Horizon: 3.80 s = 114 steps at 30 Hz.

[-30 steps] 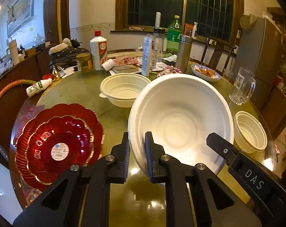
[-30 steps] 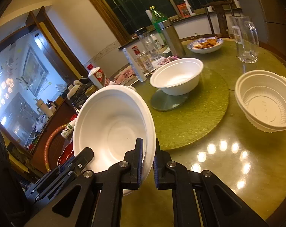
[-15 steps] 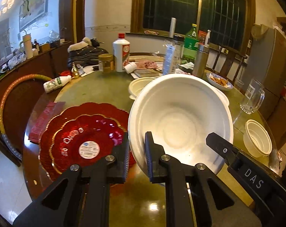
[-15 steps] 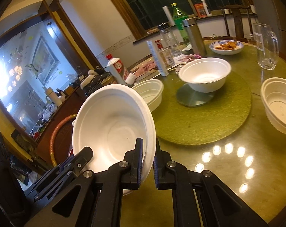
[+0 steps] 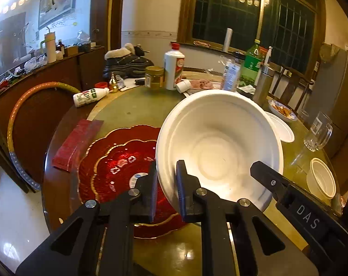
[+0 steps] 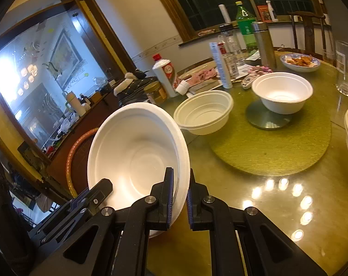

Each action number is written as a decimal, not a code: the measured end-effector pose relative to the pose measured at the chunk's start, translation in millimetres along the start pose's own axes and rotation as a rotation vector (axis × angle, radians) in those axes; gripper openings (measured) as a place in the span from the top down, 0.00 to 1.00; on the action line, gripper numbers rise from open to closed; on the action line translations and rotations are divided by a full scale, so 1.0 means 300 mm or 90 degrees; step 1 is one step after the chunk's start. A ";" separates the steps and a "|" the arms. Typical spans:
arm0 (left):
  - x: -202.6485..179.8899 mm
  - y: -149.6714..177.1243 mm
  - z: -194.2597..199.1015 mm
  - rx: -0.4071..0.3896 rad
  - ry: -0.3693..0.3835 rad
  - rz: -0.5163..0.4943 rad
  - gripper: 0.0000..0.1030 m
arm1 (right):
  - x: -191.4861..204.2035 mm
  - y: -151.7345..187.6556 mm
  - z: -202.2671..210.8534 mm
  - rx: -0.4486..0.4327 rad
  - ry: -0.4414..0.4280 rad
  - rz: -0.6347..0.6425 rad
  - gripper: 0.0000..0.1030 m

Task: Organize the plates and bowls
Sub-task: 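Carry the white foam bowl over the stacked red plates with both tools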

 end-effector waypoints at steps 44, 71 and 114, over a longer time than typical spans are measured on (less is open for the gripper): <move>0.239 0.063 -0.138 0.064 -0.082 0.045 0.87 | 0.173 0.082 -0.300 0.117 -0.018 0.078 0.90; 0.258 0.080 -0.152 0.086 -0.083 0.049 0.86 | 0.199 0.095 -0.319 0.138 0.007 0.093 0.90; 0.267 0.070 -0.154 0.106 -0.075 0.075 0.86 | 0.219 0.084 -0.320 0.133 0.039 0.109 0.85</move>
Point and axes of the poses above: each gripper's, at about its wrist camera, not at the fingertips, and z roughly against the way its jaws point, x to its left, y to its underside, the point moved 6 cm from there along -z, roughly the way its jaws point, and after that the axes turned 1 degree about y, right-handed, at the moved point
